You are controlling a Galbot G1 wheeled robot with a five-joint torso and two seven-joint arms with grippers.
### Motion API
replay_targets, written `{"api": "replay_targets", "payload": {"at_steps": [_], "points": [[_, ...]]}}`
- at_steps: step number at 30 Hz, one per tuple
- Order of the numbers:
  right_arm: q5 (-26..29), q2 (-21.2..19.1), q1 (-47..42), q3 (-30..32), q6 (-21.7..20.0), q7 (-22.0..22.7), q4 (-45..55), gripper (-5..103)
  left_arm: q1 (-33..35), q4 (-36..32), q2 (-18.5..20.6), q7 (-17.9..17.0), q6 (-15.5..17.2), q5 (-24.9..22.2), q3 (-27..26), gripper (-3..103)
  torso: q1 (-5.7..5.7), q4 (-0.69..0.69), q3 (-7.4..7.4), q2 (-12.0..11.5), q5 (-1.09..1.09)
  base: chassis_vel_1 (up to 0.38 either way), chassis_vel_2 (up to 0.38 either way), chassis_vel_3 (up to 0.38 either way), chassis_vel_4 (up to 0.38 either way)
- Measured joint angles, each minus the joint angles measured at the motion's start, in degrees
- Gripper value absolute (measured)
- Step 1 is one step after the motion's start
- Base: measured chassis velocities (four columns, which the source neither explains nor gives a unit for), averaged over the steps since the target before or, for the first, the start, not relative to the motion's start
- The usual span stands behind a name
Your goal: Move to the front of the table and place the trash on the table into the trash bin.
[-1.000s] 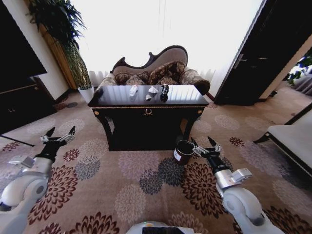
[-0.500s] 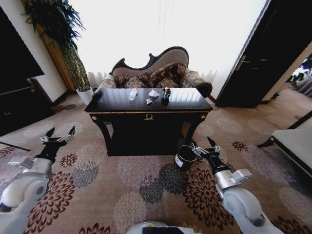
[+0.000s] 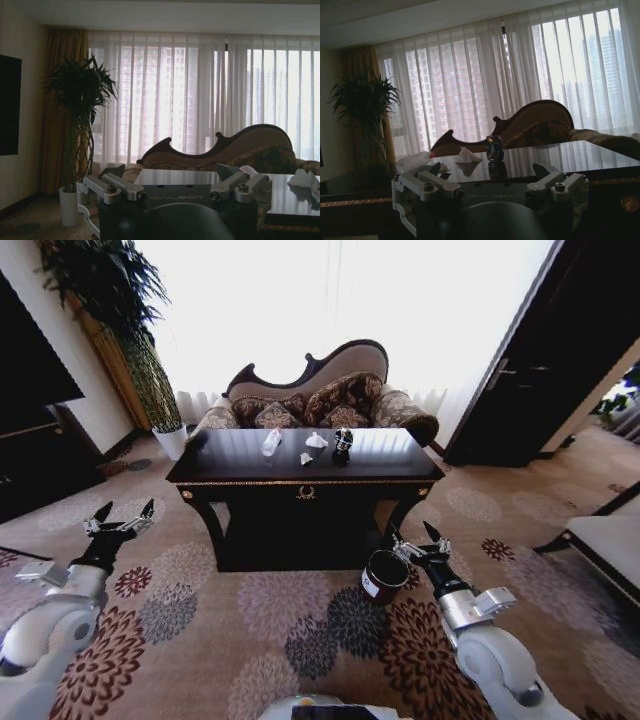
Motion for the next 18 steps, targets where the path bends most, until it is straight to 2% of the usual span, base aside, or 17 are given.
{"api": "replay_targets", "payload": {"at_steps": [18], "points": [[-0.04,0.69,-0.42,-0.15,0.02,-0.4,0.15,100,0.01,-0.28,0.05,0.15,-0.14,0.0,0.49,100,0.0,0.0,0.0,0.0,0.0,-0.127,0.123,0.136,-0.135]]}}
